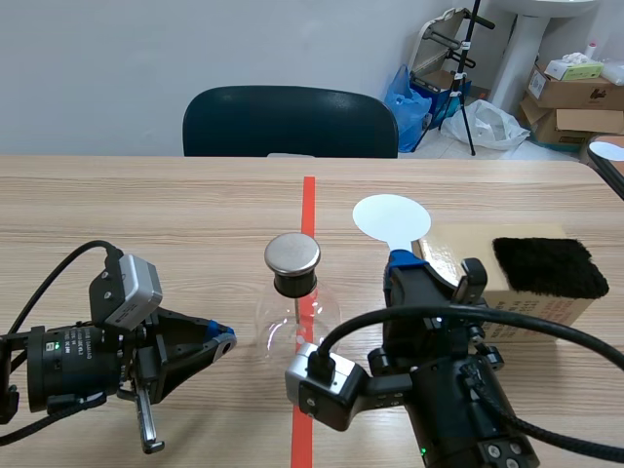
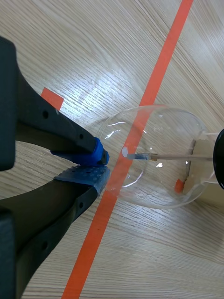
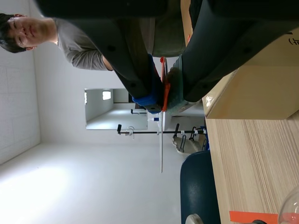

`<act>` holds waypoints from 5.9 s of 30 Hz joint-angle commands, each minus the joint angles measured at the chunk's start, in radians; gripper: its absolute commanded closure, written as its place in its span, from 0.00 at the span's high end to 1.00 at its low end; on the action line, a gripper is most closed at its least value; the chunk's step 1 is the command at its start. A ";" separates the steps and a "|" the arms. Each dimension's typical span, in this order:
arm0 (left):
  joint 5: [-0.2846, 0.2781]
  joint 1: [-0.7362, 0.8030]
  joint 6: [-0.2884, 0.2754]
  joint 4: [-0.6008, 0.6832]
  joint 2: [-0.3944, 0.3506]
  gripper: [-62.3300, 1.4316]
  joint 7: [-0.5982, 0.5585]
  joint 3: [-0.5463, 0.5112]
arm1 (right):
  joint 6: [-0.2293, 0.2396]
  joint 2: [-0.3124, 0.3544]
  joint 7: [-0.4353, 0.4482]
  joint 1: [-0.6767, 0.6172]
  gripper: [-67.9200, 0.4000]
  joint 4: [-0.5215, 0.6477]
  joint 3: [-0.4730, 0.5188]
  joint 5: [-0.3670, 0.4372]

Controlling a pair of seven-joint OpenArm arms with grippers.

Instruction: Do the electroscope experiment

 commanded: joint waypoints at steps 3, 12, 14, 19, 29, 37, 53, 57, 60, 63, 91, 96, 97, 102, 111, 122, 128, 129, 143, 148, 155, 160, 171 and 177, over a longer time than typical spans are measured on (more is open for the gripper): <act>-0.014 -0.014 -0.001 0.012 -0.001 0.08 -0.017 -0.001 | -0.022 0.007 0.001 0.012 0.02 0.012 0.003 -0.001; -0.014 -0.014 -0.001 0.012 -0.001 0.08 -0.017 -0.001 | -0.022 0.007 0.001 0.012 0.02 0.012 0.003 -0.001; -0.014 -0.014 -0.001 0.012 -0.001 0.08 -0.017 -0.001 | -0.021 0.007 0.001 0.012 0.02 0.012 0.003 -0.001; -0.014 -0.014 -0.001 0.012 -0.001 0.08 -0.017 -0.001 | -0.021 0.007 0.001 0.012 0.02 0.012 0.003 -0.001; -0.014 -0.014 -0.001 0.012 -0.001 0.08 -0.016 -0.001 | -0.021 0.007 0.001 0.012 0.02 0.012 0.003 -0.001; -0.014 -0.014 -0.001 0.012 -0.001 0.08 -0.016 -0.001 | -0.021 0.007 0.001 0.012 0.02 0.012 0.003 -0.001; -0.014 -0.014 -0.001 0.012 -0.002 0.08 -0.016 -0.001 | -0.021 0.007 0.001 0.011 0.02 0.012 0.003 -0.001; -0.014 -0.014 -0.001 0.012 -0.002 0.08 -0.016 -0.001 | -0.021 0.007 0.000 0.011 0.02 0.012 0.003 -0.001; -0.014 -0.014 -0.001 0.012 -0.002 0.08 -0.016 -0.001 | -0.021 0.007 0.000 0.011 0.02 0.012 0.003 -0.001; -0.014 -0.014 -0.001 0.012 -0.002 0.08 -0.016 -0.001 | -0.021 0.007 0.000 0.011 0.02 0.012 0.003 -0.001; -0.014 -0.014 -0.001 0.012 -0.001 0.08 -0.017 -0.001 | -0.021 0.007 0.300 0.011 0.02 0.012 0.029 -0.001; -0.014 -0.014 -0.001 0.012 -0.001 0.08 -0.017 -0.001 | -0.021 0.007 0.364 0.011 0.02 0.012 0.029 -0.001; -0.014 -0.014 -0.001 0.012 -0.001 0.08 -0.017 -0.001 | -0.021 0.007 0.376 0.011 0.02 0.012 0.029 -0.001; -0.014 -0.014 -0.001 0.012 -0.001 0.08 -0.017 -0.001 | -0.021 0.007 0.425 0.011 0.02 0.012 0.029 -0.001; -0.014 -0.014 -0.001 0.012 -0.001 0.08 -0.017 -0.001 | -0.021 0.007 0.443 0.012 0.02 0.012 0.029 -0.001; -0.014 -0.014 -0.001 0.012 -0.001 0.08 -0.017 -0.001 | -0.021 0.007 0.446 0.012 0.02 0.012 0.029 -0.001; -0.014 -0.014 -0.001 0.012 -0.001 0.08 -0.017 -0.001 | -0.021 0.007 0.443 0.011 0.02 0.012 0.029 -0.001; -0.014 -0.014 -0.001 0.012 -0.001 0.08 -0.017 -0.001 | -0.021 0.007 0.442 0.011 0.02 0.012 0.029 -0.001; -0.014 -0.014 -0.001 0.012 -0.001 0.08 -0.017 -0.001 | -0.021 0.007 0.284 0.011 0.02 0.012 0.029 -0.001; -0.014 -0.014 -0.001 0.012 -0.001 0.08 -0.017 -0.001 | -0.021 0.007 0.172 0.011 0.02 0.012 0.029 -0.001; -0.014 -0.014 -0.001 0.012 -0.001 0.08 -0.017 -0.001 | -0.021 0.007 0.010 0.011 0.02 0.012 0.029 -0.001; -0.014 -0.014 -0.001 0.012 -0.001 0.08 -0.017 -0.001 | -0.021 0.007 -0.085 0.011 0.02 0.012 0.029 -0.001; -0.014 -0.014 -0.001 0.012 -0.001 0.08 -0.017 -0.001 | -0.021 0.007 -0.161 0.011 0.02 0.012 0.029 -0.001; -0.014 -0.014 -0.001 0.012 -0.001 0.08 -0.017 -0.001 | -0.021 0.007 -0.102 0.011 0.02 0.012 0.029 -0.001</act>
